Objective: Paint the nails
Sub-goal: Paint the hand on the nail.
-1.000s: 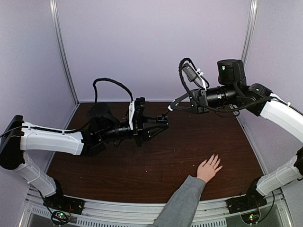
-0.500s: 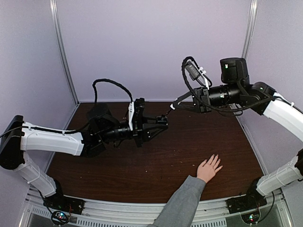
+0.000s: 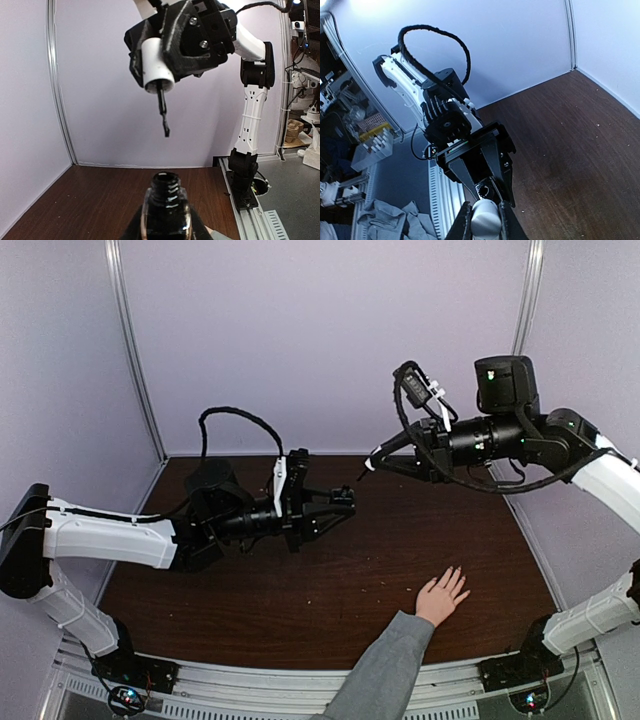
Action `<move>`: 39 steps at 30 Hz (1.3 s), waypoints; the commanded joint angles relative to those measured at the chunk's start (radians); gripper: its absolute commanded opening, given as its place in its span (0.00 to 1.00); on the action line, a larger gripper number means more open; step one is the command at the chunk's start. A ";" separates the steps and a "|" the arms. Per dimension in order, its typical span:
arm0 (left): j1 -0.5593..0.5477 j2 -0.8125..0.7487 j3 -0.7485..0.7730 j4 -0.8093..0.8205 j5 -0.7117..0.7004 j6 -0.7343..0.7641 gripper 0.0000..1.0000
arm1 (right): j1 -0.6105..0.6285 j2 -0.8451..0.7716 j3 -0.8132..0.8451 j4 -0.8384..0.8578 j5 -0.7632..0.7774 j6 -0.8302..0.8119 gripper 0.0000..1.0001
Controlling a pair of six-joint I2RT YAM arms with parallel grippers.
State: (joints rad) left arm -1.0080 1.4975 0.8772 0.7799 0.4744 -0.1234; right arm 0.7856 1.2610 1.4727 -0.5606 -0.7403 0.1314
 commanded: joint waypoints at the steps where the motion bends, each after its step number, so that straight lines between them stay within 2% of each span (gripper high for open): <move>1: -0.004 -0.023 0.048 -0.013 -0.004 -0.021 0.00 | 0.062 -0.027 0.056 -0.088 0.153 -0.162 0.00; 13: -0.004 0.003 0.091 -0.058 0.020 -0.055 0.00 | 0.224 -0.062 0.024 -0.075 0.489 -0.343 0.00; 39: -0.004 0.039 0.117 -0.018 0.103 -0.100 0.00 | 0.293 -0.057 -0.001 0.002 0.539 -0.397 0.00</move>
State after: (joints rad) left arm -1.0080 1.5242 0.9600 0.6853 0.5495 -0.1982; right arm 1.0695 1.2003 1.4853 -0.5861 -0.2260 -0.2596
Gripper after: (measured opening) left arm 0.218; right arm 0.150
